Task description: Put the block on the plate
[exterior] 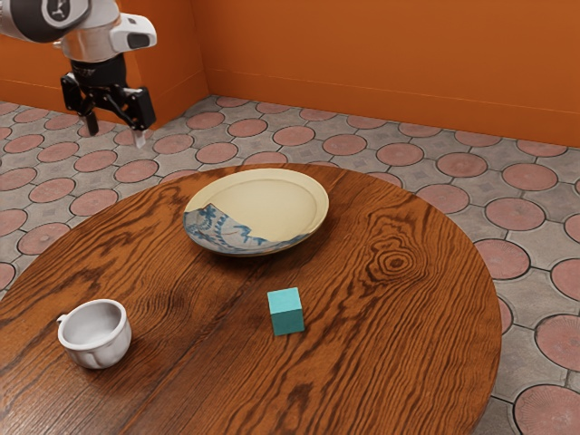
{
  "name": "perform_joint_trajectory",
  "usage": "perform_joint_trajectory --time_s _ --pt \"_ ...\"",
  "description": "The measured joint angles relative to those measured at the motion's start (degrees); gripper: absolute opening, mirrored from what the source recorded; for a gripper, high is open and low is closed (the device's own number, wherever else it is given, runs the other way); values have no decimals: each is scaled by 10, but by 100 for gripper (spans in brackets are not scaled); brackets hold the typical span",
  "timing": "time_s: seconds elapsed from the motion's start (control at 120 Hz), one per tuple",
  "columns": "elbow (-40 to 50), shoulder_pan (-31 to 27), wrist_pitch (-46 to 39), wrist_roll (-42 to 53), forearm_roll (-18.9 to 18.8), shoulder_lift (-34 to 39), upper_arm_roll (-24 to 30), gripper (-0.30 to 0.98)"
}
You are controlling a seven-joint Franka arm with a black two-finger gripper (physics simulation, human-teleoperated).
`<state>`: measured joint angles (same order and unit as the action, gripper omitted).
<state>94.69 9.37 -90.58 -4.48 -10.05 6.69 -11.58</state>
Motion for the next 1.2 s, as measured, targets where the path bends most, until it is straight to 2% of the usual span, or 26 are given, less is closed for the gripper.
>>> perform_joint_trajectory --time_s 0.3,0.55,0.667,0.9,1.2 --pt "23 3 -16 -25 -4 -13 12 69" --pt "117 64 -132 -91 77 -78 14 69" --pt "136 102 -187 -143 97 -111 14 69" --pt "143 128 -273 -260 105 -181 13 69" --pt "140 144 -344 -394 104 -247 13 69"
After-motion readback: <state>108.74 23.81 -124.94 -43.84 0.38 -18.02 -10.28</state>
